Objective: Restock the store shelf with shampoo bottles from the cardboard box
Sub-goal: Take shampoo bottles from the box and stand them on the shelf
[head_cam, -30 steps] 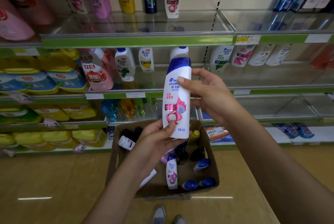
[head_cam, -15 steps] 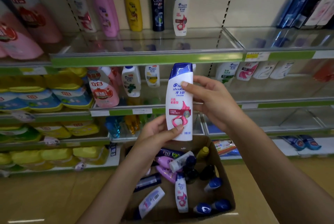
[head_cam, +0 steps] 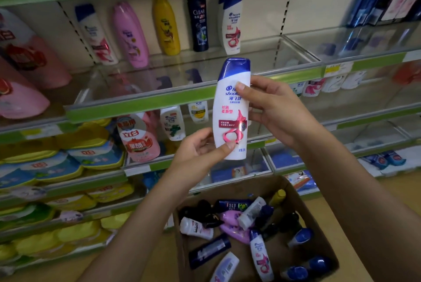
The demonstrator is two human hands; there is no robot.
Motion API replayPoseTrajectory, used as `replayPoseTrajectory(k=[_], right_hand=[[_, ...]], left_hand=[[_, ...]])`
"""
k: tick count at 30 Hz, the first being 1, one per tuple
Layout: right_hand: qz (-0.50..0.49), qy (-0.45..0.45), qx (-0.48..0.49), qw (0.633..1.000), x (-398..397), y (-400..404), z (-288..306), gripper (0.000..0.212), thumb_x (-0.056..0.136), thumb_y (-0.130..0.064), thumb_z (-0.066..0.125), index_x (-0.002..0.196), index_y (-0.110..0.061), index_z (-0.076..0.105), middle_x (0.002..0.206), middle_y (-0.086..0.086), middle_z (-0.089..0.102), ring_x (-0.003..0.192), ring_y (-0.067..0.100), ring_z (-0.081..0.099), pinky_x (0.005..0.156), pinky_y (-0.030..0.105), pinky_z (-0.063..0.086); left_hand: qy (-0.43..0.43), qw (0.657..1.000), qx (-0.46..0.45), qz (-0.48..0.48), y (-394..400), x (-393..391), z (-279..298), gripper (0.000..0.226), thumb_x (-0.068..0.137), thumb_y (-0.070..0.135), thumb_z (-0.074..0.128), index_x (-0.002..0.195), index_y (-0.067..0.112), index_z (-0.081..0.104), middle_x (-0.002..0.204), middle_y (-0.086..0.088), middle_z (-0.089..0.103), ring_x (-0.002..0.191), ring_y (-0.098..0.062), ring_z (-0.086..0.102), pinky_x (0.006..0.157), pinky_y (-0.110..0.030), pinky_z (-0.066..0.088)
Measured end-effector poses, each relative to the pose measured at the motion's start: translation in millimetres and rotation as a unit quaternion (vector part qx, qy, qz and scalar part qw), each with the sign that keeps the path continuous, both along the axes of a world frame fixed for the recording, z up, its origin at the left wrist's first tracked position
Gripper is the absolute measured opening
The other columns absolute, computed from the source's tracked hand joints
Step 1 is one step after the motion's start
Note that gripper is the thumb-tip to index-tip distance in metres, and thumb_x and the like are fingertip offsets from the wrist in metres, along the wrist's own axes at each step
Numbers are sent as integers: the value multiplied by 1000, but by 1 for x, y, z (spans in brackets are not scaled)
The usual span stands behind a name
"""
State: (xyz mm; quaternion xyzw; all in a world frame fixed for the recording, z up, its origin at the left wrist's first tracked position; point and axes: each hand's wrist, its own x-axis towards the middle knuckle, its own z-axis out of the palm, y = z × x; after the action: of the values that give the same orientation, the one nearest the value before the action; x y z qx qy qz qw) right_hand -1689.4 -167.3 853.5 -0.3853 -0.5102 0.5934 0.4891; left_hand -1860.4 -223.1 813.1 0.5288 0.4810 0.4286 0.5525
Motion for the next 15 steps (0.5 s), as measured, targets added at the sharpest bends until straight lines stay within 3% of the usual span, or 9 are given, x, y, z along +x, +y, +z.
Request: replayPoseTrajectory(k=[6, 11, 15], right_hand=[[-12, 8, 30, 999, 5, 34, 8, 31, 90, -14, 63, 120, -5, 62, 107, 10, 72, 96, 21, 70, 82, 39, 56], [-17, 18, 66, 997, 20, 75, 23, 33, 91, -9, 61, 124, -4, 59, 110, 7, 71, 99, 20, 69, 80, 35, 57], [-11, 28, 91, 995, 29, 113, 31, 33, 92, -5, 59, 125, -2, 58, 109, 9, 69, 95, 19, 69, 79, 36, 58]], left_hand=[[39, 999, 32, -1, 43, 11, 9, 25, 84, 16, 69, 105, 29, 62, 103, 10, 71, 94, -3, 67, 75, -14, 53], [102, 992, 64, 24, 93, 32, 24, 24, 84, 19, 69, 106, 24, 60, 103, 10, 68, 100, -8, 64, 88, -25, 50], [129, 987, 89, 48, 133, 46, 33, 25, 84, 17, 69, 107, 21, 60, 99, 8, 68, 96, -8, 65, 84, -23, 51]])
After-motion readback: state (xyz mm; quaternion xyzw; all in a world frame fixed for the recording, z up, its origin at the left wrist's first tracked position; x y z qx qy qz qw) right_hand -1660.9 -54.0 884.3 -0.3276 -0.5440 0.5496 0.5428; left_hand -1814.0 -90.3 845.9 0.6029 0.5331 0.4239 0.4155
